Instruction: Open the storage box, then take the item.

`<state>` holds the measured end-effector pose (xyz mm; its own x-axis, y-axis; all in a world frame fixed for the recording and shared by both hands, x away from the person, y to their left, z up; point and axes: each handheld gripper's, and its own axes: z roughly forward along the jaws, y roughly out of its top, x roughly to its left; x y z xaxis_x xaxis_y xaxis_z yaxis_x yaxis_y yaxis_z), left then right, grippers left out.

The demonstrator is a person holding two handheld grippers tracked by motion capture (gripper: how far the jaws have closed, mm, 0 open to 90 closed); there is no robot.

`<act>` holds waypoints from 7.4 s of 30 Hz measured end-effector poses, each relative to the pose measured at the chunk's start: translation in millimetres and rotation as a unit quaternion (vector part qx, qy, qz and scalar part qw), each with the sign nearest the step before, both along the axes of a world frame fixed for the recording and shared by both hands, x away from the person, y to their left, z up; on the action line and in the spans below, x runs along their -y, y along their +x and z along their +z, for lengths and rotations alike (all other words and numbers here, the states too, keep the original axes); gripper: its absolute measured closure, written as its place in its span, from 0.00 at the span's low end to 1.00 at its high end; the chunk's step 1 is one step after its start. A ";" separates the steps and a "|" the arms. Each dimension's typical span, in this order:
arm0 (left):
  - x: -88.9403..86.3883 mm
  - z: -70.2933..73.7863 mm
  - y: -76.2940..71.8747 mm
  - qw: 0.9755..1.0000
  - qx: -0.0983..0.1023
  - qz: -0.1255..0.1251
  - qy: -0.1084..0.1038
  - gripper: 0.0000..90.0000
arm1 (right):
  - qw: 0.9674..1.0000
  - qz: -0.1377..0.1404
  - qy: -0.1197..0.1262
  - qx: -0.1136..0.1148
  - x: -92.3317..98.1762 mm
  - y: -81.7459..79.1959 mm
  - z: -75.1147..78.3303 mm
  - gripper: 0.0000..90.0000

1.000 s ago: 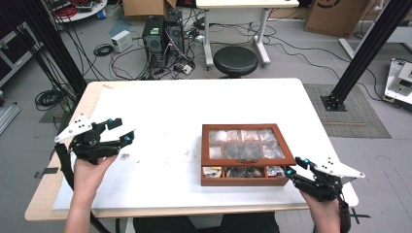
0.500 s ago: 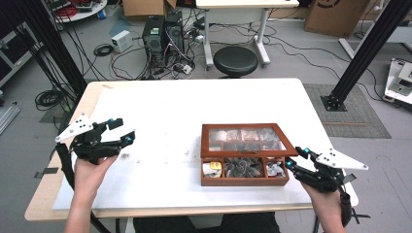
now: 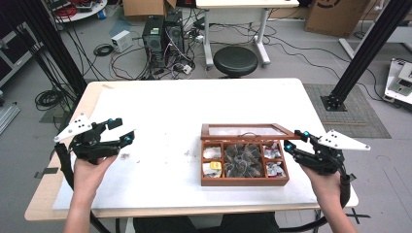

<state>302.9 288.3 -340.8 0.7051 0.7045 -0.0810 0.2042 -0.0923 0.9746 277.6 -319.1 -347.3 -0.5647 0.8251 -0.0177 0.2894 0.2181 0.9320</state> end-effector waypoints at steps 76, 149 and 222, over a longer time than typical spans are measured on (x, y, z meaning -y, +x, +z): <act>29.7 2.4 2.0 0.999 0.017 -0.033 0.002 0.31 | 0.997 -0.014 0.070 0.014 -3.6 73.7 30.2 0.54; 301.2 -38.4 26.4 0.959 -0.115 -0.233 0.113 0.49 | 0.997 -0.010 0.068 0.019 -4.9 71.5 28.9 0.53; 323.5 -49.6 28.1 0.956 -0.177 -0.190 0.133 0.99 | 0.997 -0.012 0.070 0.020 -5.8 63.5 25.4 0.51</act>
<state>331.0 -35.2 -390.4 0.8759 0.4319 -0.2151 0.4193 -0.4610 0.7821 341.1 -313.3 -321.9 -0.5452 0.8348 0.0763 0.2554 0.0787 0.9636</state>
